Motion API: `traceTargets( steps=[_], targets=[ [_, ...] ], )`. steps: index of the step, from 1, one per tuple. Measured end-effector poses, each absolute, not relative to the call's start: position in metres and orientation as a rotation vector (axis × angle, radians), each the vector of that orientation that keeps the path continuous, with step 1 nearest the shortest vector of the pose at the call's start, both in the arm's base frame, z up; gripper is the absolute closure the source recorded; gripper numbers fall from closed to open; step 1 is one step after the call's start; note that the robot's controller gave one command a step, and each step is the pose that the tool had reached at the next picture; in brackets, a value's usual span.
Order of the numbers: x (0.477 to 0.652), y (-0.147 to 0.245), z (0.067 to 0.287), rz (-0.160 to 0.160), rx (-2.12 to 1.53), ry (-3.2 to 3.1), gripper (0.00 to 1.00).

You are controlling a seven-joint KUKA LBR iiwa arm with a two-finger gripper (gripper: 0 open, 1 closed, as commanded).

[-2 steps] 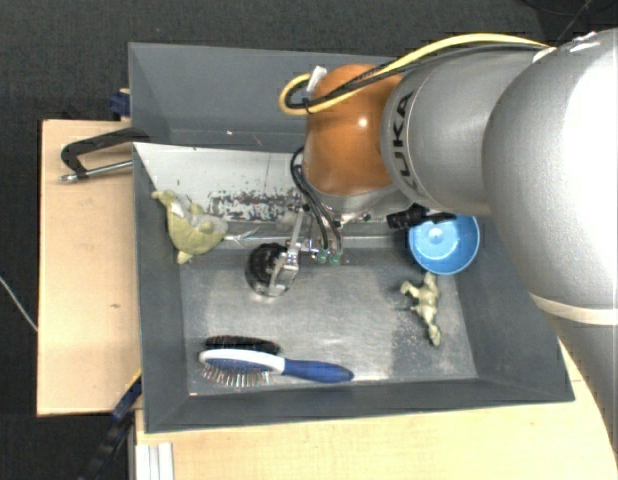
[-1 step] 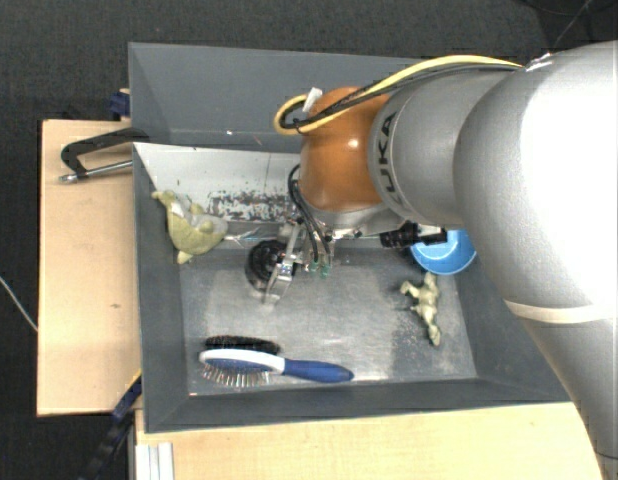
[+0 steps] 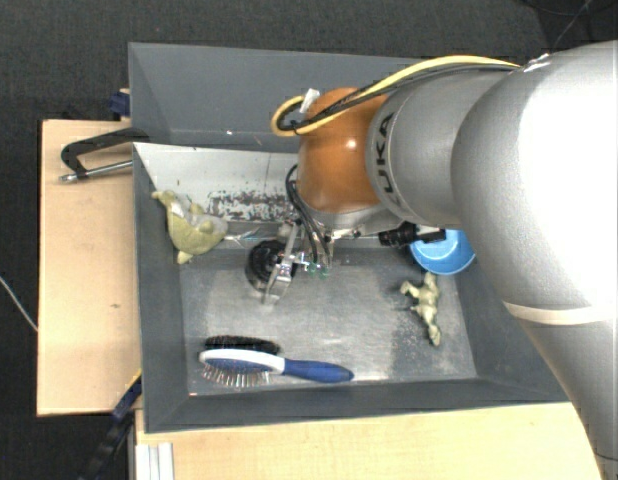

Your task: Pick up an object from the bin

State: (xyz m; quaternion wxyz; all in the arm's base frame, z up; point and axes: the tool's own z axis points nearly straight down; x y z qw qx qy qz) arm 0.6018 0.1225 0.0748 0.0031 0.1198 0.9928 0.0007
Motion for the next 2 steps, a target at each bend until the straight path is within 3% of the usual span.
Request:
traceTargets(
  steps=[1, 2],
  targets=[
    [0.602, 0.124, 0.077, 0.005, 0.375, 3.112, 1.0],
    [0.605, 0.125, 0.147, 0.009, 0.373, 3.108, 1.0]
  ],
)
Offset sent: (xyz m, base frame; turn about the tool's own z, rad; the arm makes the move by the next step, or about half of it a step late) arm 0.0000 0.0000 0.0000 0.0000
